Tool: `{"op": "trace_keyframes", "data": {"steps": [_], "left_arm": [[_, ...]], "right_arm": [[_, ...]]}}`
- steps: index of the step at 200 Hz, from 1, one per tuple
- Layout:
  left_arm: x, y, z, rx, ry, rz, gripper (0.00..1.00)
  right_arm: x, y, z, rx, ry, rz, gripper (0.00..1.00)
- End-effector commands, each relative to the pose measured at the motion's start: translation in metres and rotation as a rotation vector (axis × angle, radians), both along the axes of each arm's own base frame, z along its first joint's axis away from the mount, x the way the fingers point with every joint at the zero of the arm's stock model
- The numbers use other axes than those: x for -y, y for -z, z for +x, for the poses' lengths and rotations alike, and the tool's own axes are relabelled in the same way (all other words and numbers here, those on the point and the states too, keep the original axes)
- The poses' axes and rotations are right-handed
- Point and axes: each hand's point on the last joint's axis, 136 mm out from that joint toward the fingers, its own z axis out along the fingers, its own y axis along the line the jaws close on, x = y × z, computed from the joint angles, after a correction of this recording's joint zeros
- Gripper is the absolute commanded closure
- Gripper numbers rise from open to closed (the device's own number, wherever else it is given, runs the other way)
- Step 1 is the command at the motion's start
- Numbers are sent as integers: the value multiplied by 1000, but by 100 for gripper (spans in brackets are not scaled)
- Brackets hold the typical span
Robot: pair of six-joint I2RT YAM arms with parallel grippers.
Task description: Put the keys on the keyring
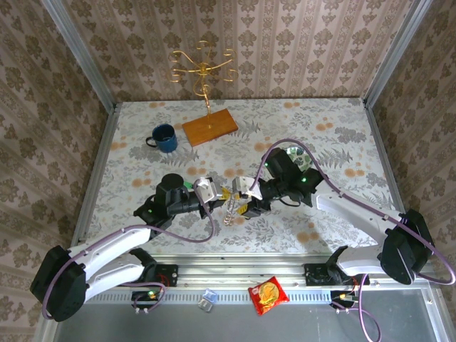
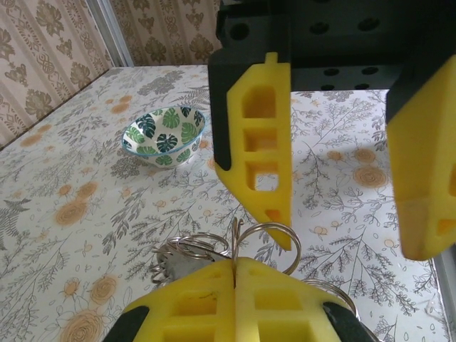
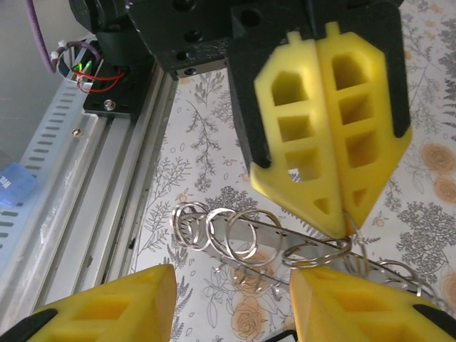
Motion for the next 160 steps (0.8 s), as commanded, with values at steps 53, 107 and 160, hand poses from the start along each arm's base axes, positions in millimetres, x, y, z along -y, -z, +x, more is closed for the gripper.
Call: {"op": "trace_keyframes", "data": {"steps": [53,107,160], "left_arm": [[1,-7,-3,18,7,-35,100],[1,-6,-3,16,3,-38,100],[1,-5,-5,9,13,-51,100]], "right_arm": [[6,3,6,47,149,-24,51],[9,-3,17,-32,296,15,53],[9,2,30,-119,395,47,50]]}}
